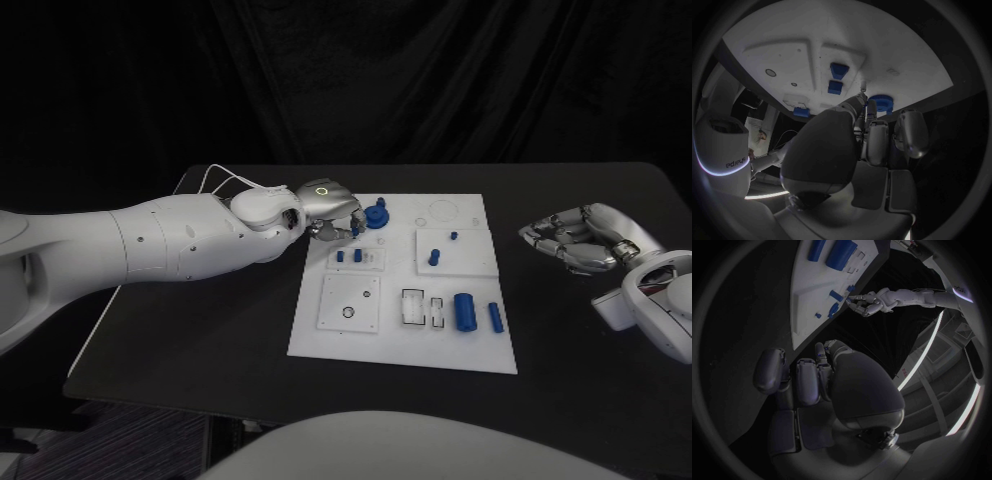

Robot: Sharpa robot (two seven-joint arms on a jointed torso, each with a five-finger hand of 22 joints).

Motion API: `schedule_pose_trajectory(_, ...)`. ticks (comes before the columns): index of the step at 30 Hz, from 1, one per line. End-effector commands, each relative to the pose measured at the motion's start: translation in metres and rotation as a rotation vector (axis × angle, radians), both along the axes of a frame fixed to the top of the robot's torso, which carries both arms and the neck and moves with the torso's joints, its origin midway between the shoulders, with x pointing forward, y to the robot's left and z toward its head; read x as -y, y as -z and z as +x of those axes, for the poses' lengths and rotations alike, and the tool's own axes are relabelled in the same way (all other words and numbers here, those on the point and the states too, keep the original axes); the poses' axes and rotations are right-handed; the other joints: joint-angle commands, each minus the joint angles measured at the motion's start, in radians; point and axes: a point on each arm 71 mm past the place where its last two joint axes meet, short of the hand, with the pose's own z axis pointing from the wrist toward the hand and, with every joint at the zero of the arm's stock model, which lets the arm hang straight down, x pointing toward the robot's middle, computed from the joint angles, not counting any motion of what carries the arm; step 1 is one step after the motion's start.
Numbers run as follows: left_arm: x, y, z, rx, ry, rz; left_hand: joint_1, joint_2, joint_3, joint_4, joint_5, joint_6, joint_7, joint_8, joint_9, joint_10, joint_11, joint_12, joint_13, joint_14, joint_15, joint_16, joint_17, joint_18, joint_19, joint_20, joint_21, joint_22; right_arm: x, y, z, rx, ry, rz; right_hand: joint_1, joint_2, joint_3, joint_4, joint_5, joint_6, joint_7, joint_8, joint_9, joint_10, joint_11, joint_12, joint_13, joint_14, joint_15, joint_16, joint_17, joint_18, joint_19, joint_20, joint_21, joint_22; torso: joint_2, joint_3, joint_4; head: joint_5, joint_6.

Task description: Assemble the parts on the task board

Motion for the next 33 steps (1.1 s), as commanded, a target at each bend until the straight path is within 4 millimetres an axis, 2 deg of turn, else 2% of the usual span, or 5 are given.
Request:
schedule_pose_trajectory(1, 0.0015, 0.0028, -0.0001, -0.015, 0.000, 0.011, -0.010, -0.003, 0.004, 0.000, -0.005, -0.005, 0.000, -0.005, -0.002, 0.009, 0.002, -0.006, -0.001, -0.008, 0.003, -0.004, -0.002, -0.003, -0.005, 0.000, -0.007, 0.156, -0.0002, 0.0008, -0.0005, -0.001, 0.001, -0.004, 0.002, -0.003, 0.005, -0.001, 0.004, 0.005, -0.003, -0.001, 0.001, -0.007, -0.002, -0.004, -0.001, 0.027, 0.000, -0.005, 0.018, 0.014, -0.004, -0.002, -0.003, 0.115, -0.001, -0.0005, 0.0009, -0.003, 0.000)
schedule_pose_trajectory(6, 0.0019, 0.0046, 0.0008, -0.024, -0.003, 0.018, -0.010, -0.004, 0.005, 0.000, -0.006, -0.006, 0.000, -0.007, -0.002, 0.010, 0.002, -0.008, -0.002, -0.009, 0.003, -0.005, -0.002, -0.003, -0.006, 0.000, -0.008, 0.156, 0.0000, 0.0008, -0.0005, -0.002, 0.001, -0.004, 0.002, -0.003, 0.005, -0.001, 0.004, 0.005, -0.003, -0.001, 0.001, -0.007, -0.002, -0.004, -0.001, 0.027, 0.000, -0.005, 0.018, 0.014, -0.004, -0.002, -0.003, 0.115, -0.001, -0.0014, -0.0008, -0.003, 0.000)
schedule_pose_trajectory(12, 0.0012, 0.0057, 0.0009, -0.029, -0.007, 0.022, -0.010, -0.004, 0.005, 0.000, -0.006, -0.007, 0.000, -0.007, -0.003, 0.010, 0.002, -0.009, -0.003, -0.009, 0.003, -0.006, -0.003, -0.003, -0.006, 0.000, -0.007, 0.156, 0.0001, 0.0009, -0.0005, -0.003, 0.001, -0.005, 0.002, -0.003, 0.005, -0.001, 0.004, 0.005, -0.003, -0.001, 0.001, -0.007, -0.002, -0.004, -0.001, 0.027, 0.000, -0.005, 0.018, 0.014, -0.004, -0.002, -0.003, 0.115, -0.001, -0.0020, 0.0010, -0.004, 0.000)
schedule_pose_trajectory(16, 0.0006, 0.0063, 0.0010, -0.032, -0.010, 0.025, -0.010, -0.005, 0.005, -0.001, -0.007, -0.008, 0.000, -0.009, -0.004, 0.010, 0.002, -0.011, -0.004, -0.010, 0.003, -0.007, -0.005, -0.003, -0.006, 0.000, -0.008, 0.156, -0.0002, 0.0010, -0.0003, -0.003, 0.000, -0.005, 0.002, -0.003, 0.005, -0.001, 0.004, 0.005, -0.003, -0.001, 0.001, -0.007, -0.002, -0.004, -0.001, 0.027, 0.000, -0.005, 0.018, 0.014, -0.004, -0.002, -0.003, 0.115, -0.001, -0.0010, 0.0015, -0.003, 0.000)
schedule_pose_trajectory(33, 0.0026, 0.0104, 0.0028, -0.051, -0.020, 0.040, -0.013, -0.009, 0.006, 0.000, -0.009, -0.016, 0.000, -0.015, -0.008, 0.008, 0.005, -0.024, -0.012, -0.016, 0.004, -0.013, -0.016, -0.001, -0.013, 0.001, -0.020, 0.153, -0.0012, 0.0012, -0.0001, -0.003, -0.003, -0.004, 0.003, -0.004, 0.006, -0.003, 0.004, 0.005, -0.003, -0.001, 0.001, -0.008, -0.002, -0.004, -0.002, 0.027, 0.000, -0.005, 0.018, 0.014, -0.004, -0.002, -0.004, 0.115, -0.001, -0.0006, 0.0005, -0.005, 0.000)
